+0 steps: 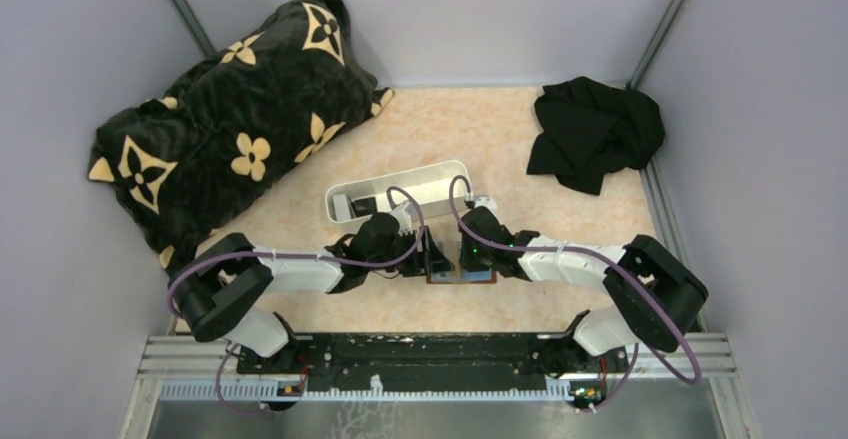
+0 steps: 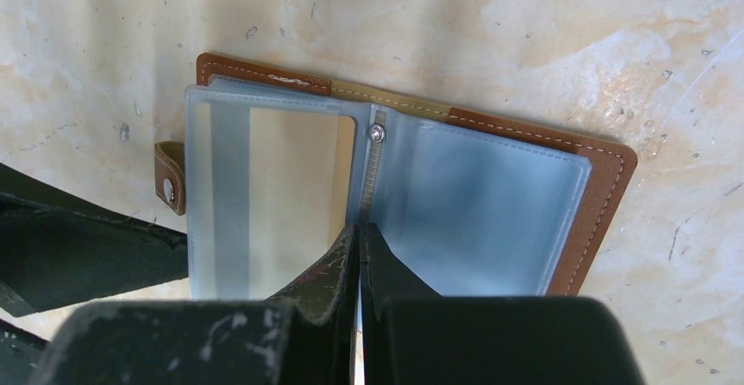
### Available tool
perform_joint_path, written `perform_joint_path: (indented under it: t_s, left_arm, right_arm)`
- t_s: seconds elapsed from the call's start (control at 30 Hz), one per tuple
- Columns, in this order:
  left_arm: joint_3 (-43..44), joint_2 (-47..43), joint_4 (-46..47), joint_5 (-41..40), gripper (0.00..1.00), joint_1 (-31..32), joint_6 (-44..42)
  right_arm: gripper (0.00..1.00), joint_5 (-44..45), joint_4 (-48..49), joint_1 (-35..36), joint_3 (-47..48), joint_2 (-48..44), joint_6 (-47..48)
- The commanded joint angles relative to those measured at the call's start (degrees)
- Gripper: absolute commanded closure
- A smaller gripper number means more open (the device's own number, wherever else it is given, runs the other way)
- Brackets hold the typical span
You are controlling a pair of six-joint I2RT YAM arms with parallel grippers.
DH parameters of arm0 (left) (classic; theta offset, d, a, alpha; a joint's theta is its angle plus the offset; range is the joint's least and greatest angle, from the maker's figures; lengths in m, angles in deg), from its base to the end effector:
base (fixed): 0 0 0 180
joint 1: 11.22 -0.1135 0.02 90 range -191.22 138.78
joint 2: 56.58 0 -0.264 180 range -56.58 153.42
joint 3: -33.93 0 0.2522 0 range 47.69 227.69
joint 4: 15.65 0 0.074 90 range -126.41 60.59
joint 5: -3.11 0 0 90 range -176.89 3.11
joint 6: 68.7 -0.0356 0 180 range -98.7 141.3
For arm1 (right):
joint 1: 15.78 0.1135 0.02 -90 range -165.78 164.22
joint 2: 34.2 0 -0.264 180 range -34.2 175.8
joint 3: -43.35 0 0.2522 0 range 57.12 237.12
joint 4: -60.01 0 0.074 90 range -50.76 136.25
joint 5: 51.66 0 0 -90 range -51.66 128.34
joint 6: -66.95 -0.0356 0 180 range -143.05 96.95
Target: Take the credit cards out of the card holder
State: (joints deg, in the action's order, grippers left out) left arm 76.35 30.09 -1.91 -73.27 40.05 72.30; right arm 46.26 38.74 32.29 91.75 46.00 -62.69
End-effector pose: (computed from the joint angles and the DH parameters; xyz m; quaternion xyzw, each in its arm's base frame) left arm 0.1679 -0.2228 0.1459 0.0609 0.8620 -0.4482 0.2290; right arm 0.1741 0.1865 0.1534 -0.0477 0.9453 0.1717 0.2732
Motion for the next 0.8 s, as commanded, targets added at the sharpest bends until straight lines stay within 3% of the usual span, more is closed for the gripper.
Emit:
perform_joint_path:
  t_s: [0.0, 0.43, 0.77]
  left_arm:
    - [0.45, -1.83, 4.38, 1.57, 0.32, -0.09, 0.34]
    - [3.87, -3.22, 1.87, 2.68, 0.32, -0.10, -0.83]
    - [9.86, 7.69, 6.50, 7.06, 0.31, -0.04, -1.14]
  right_arm:
    - [1.00, -2.03, 0.28, -0.08, -1.43, -0.92, -0.62]
    - [1.00, -1.45, -0.28, -0.17, -1.51, -1.91, -0.95]
    - [1.00, -1.56, -3.62, -0.87, -2.55, -12.83, -2.16]
